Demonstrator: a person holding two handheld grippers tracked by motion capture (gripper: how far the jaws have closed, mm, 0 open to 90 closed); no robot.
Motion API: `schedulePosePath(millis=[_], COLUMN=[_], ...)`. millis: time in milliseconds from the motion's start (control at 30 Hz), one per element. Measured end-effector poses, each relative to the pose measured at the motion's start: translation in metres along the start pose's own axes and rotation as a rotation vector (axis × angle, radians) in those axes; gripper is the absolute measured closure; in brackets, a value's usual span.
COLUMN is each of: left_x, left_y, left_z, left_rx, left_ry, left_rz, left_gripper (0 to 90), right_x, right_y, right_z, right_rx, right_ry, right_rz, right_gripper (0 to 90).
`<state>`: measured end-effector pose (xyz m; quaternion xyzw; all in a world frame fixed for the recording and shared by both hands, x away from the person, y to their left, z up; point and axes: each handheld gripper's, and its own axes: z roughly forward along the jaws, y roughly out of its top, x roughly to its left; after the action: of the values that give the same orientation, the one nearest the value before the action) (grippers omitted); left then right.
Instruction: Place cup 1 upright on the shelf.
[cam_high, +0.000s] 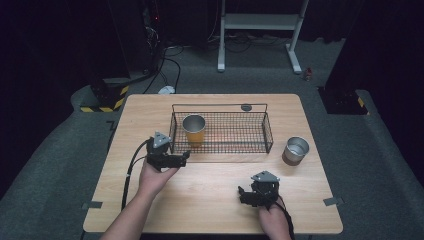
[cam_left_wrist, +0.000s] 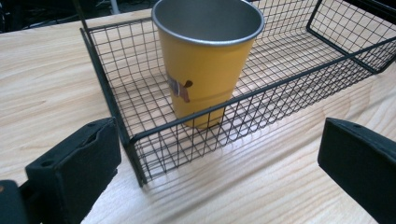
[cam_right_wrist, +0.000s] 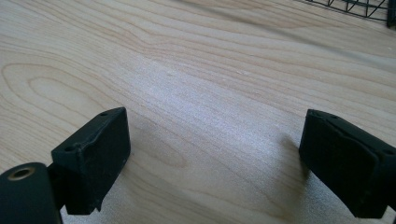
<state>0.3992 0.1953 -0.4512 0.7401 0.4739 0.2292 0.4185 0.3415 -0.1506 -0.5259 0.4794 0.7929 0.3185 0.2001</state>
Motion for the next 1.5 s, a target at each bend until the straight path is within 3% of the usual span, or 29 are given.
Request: schedulePosePath(millis=[333,700,933,1233,1500], left_x=[0.008,0.016,0.017,0.021,0.020], left_y=[-0.024,-0.058,-0.076,-0.096,-0.103], left_z=[-0.015,-0.019,-0.018,-0.018,-0.020], left_rx=[0.015,0.099,0.158,0.214,0.218], left_ry=[-0.005,-0.034,-0.061,-0.037,-0.020], left_rz=[-0.019,-0.029,-0.009,0.031,0.082], left_gripper=[0.2,0.6,2.1,1.1,2.6], right_x=[0.000,0.000,0.000,0.000,0.000], right_y=[0.000,0.000,0.000,0.000,0.000], right_z=[0.000,0.000,0.000,0.000,0.000], right_rx=[0.000,0.000,0.000,0.000,0.000], right_ry=[0.000,0.000,0.000,0.000,0.001], right_rz=[0.000,0.000,0.000,0.000,0.000], right_gripper=[8.7,8.7,8.7,8.7,8.7])
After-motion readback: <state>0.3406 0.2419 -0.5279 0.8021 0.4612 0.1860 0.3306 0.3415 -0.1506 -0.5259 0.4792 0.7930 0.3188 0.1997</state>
